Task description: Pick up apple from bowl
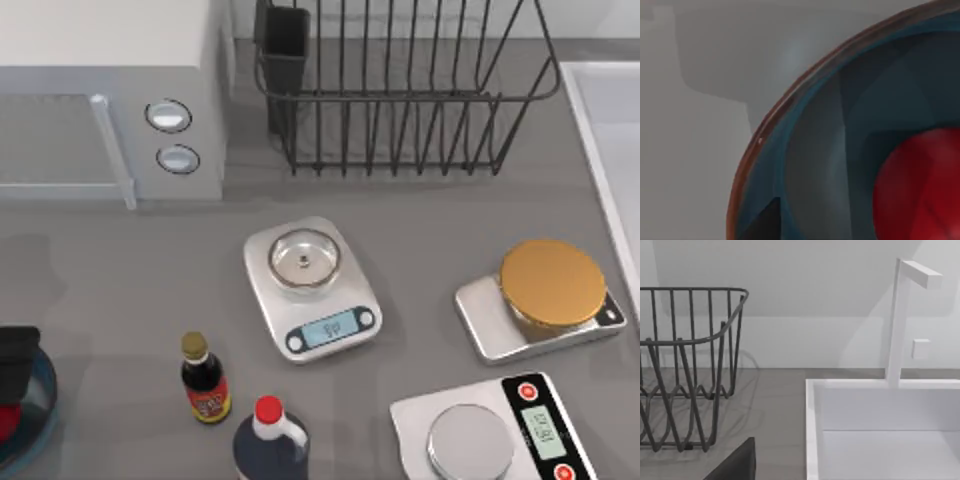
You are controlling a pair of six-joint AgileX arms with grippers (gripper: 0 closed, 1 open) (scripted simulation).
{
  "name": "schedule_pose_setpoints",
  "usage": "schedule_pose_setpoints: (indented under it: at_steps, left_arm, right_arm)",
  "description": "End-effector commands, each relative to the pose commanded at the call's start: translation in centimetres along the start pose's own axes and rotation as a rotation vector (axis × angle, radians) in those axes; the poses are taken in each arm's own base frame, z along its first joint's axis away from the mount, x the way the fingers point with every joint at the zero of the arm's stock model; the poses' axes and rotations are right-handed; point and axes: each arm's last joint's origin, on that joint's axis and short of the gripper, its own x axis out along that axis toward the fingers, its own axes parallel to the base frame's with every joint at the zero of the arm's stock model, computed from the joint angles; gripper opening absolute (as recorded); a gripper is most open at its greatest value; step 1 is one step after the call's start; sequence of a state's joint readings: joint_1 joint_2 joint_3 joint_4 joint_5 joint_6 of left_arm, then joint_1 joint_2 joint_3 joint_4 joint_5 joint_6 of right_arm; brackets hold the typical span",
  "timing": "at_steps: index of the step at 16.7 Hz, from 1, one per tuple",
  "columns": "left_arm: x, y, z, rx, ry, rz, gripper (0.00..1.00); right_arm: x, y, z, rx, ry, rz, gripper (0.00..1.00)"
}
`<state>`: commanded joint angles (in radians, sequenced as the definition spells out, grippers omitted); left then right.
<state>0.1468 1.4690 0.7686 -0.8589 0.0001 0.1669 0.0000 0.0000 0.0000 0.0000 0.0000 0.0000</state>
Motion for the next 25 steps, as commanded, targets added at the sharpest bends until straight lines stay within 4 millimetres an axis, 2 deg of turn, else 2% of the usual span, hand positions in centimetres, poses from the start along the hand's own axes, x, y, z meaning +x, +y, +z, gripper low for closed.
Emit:
schedule_pose_setpoints:
  at_steps: [4, 9, 22, 25]
  left_arm:
    - [3.3, 0.0, -0.4, -0.001, 0.005, -0.001, 1.0]
    - [3.7, 0.0, -0.5, -0.002, 0.011, -0.002, 1.0]
    - [3.7, 0.0, -0.5, -0.002, 0.011, -0.002, 0.02]
    - [3.7, 0.0, -0.5, -0.002, 0.011, -0.002, 0.0]
  right_arm:
    - [0.0, 0.0, 0.0, 0.0, 0.0, 0.0, 1.0]
    - [0.0, 0.0, 0.0, 0.0, 0.0, 0.0, 1.0]
    - [0.0, 0.0, 0.0, 0.0, 0.0, 0.0, 1.0]
    - [0.0, 0.0, 0.0, 0.0, 0.0, 0.0, 1.0]
